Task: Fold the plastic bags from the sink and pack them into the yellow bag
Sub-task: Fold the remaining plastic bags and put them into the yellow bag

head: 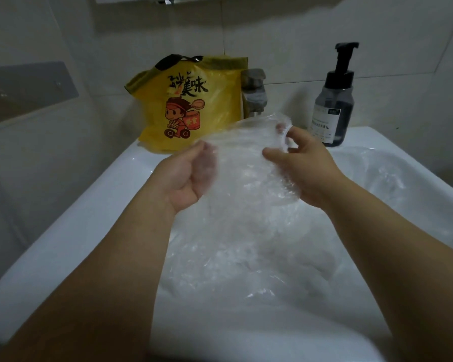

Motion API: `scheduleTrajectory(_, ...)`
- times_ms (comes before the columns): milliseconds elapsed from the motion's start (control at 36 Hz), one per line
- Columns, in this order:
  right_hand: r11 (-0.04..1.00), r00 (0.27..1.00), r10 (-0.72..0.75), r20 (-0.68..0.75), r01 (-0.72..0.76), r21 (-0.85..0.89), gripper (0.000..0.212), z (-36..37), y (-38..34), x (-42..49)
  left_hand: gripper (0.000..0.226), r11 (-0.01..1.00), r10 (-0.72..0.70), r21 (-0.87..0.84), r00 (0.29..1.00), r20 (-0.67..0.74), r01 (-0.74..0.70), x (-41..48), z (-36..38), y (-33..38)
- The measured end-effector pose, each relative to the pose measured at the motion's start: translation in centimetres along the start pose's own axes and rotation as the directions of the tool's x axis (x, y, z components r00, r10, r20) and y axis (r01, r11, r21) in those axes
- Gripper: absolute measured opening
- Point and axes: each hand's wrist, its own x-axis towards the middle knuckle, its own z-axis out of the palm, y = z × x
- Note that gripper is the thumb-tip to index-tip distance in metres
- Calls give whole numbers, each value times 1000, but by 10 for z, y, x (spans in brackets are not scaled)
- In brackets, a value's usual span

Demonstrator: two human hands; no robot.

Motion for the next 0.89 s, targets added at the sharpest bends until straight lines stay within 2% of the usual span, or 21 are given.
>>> scheduleTrajectory(56,999,999,24,37,-22,-40,55,0,1,0,17,998,-14,-66,1000,-4,14,1,-3,3)
scheduleTrajectory(139,998,993,56,104,-54,-19,57,0,1,1,10,998,-43,-43,999,-17,43,4,-9,2)
scheduleTrajectory(222,994,993,75,87,-81,76,52,-3,0,3,19,999,-19,-46,1000,4,19,0,-8,5)
scheduleTrajectory(278,992,995,76,70,-83,100,50,-5,0,4,36,999,-18,-40,997,77,21,-2,-9,5)
scheduleTrajectory(389,984,994,63,91,-76,159,52,-6,1,5,60,978,-117,187,985,127,92,-3,-8,-1)
scheduleTrajectory(472,977,995,58,78,-72,198,55,-5,0,5,24,962,-83,270,986,146,41,-3,-4,-6)
scheduleTrajectory(528,959,997,66,29,-71,276,59,-5,-1,7,10,968,-17,250,982,186,-30,-7,1,-6)
scheduleTrajectory(556,943,998,69,9,-68,326,59,-6,-1,8,15,972,20,226,975,221,-71,-9,2,-5)
scheduleTrajectory(611,908,997,82,-1,-74,412,55,-9,-3,7,43,972,77,193,960,269,-133,-11,2,-3)
scheduleTrajectory(667,896,994,90,61,-108,432,55,-13,-4,4,71,950,130,243,954,270,-198,-12,0,-3)
scheduleTrajectory(722,911,984,103,144,-152,384,60,-17,-3,0,88,919,189,299,952,242,-258,-12,-3,-3)
scheduleTrajectory(750,922,978,115,173,-170,347,65,-18,-3,-2,89,916,218,294,953,209,-274,-14,-5,-4)
scheduleTrajectory(806,943,966,142,218,-199,267,77,-20,0,-4,76,925,247,246,950,193,-290,-19,-3,-4)
scheduleTrajectory(889,955,961,156,228,-206,215,64,-19,0,-11,38,941,236,192,947,220,-279,-29,1,-2)
